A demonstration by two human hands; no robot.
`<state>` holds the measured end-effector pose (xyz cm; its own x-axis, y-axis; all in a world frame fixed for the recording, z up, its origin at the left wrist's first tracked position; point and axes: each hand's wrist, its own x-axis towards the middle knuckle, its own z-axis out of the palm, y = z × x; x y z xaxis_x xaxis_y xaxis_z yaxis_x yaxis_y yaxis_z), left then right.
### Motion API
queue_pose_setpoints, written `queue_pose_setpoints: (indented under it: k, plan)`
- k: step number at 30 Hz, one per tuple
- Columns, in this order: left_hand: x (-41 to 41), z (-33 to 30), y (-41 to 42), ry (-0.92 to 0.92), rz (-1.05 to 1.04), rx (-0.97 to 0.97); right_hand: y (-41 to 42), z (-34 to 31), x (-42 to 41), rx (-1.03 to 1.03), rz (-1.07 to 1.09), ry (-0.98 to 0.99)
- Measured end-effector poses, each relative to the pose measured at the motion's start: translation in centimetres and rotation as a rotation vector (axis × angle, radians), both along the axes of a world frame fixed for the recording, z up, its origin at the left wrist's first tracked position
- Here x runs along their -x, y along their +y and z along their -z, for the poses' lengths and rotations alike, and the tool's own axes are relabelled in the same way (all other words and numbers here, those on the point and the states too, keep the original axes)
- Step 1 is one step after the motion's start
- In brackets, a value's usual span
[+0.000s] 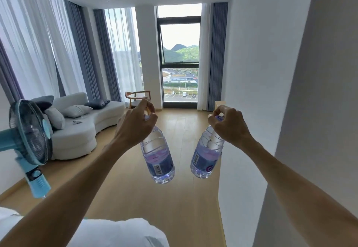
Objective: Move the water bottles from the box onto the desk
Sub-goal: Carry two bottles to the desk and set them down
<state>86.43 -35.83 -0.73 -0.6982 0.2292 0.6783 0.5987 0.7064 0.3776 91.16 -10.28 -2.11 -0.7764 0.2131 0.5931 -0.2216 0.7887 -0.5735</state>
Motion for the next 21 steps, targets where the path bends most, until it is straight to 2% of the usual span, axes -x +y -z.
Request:
queue_pose_setpoints:
  k: [5, 14, 21]
  plan:
    - [10.1, -0.9, 2.8, -0.050, -0.023, -0.003, 2.6, -0.7, 11.4, -0.018, -0.022, 0.028]
    - [27.0, -0.8, 6.3, -0.104, -0.016, -0.112, 6.6, -0.4, 28.9, 0.080, 0.044, 0.064]
    - [42.0, -0.5, 9.3, -0.072, 0.060, -0.152, 8.9, -0.3, 43.2, 0.012, 0.004, 0.016]
